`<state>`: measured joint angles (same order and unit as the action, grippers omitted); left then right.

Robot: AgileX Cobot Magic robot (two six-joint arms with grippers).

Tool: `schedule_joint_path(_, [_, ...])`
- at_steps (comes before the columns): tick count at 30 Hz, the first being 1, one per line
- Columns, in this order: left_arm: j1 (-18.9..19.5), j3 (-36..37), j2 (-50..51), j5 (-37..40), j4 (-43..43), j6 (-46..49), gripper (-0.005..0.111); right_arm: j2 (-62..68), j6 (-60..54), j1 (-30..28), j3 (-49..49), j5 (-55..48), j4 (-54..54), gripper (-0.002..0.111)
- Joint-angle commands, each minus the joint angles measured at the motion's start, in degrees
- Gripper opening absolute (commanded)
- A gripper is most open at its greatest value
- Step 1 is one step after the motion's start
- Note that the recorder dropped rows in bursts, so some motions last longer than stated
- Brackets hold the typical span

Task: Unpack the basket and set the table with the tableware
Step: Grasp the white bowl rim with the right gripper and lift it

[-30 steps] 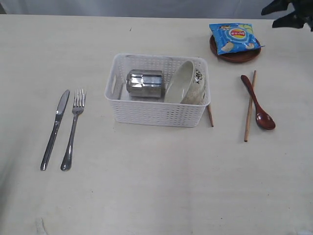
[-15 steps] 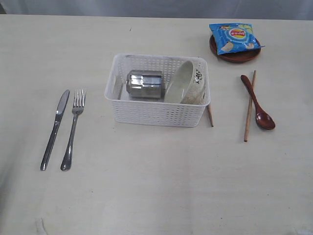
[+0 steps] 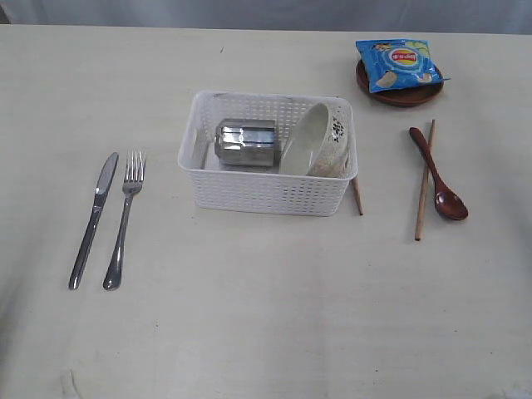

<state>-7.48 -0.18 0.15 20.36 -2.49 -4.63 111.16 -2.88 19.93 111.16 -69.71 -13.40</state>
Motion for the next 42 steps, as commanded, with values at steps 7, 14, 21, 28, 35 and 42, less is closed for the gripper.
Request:
schedule_joint_path(7, [0.11, 0.18, -0.15, -0.61, -0.52, -0.24, 0.0, -1.49, 4.78, 7.1, -14.77, -0.25, 6.38, 0.041])
schedule_joint_path(14, [0.11, 0.18, -0.15, -0.61, -0.52, -0.24, 0.0, -0.81, 10.78, 7.84, -14.77, -0.25, 13.4, 0.041])
schedule_joint_path(21, [0.11, 0.18, -0.15, -0.61, -0.52, -0.24, 0.0, 3.69, 11.03, 8.34, -14.77, 0.19, 13.4, 0.041])
schedule_joint_path(28, [0.11, 0.18, -0.15, -0.61, -0.52, -0.24, 0.0, 6.43, 10.88, 8.34, -14.77, 0.44, 13.4, 0.02])
schedule_joint_path(35, [0.11, 0.18, -0.15, -0.61, -0.52, -0.24, 0.0, -0.31, 9.07, 8.34, -7.72, -0.25, 19.72, -0.001])
schedule_joint_path(42, [0.11, 0.18, -0.15, -0.61, -0.52, -0.24, 0.0, -9.6, 1.81, 8.34, -5.9, -0.25, 4.78, -0.001])
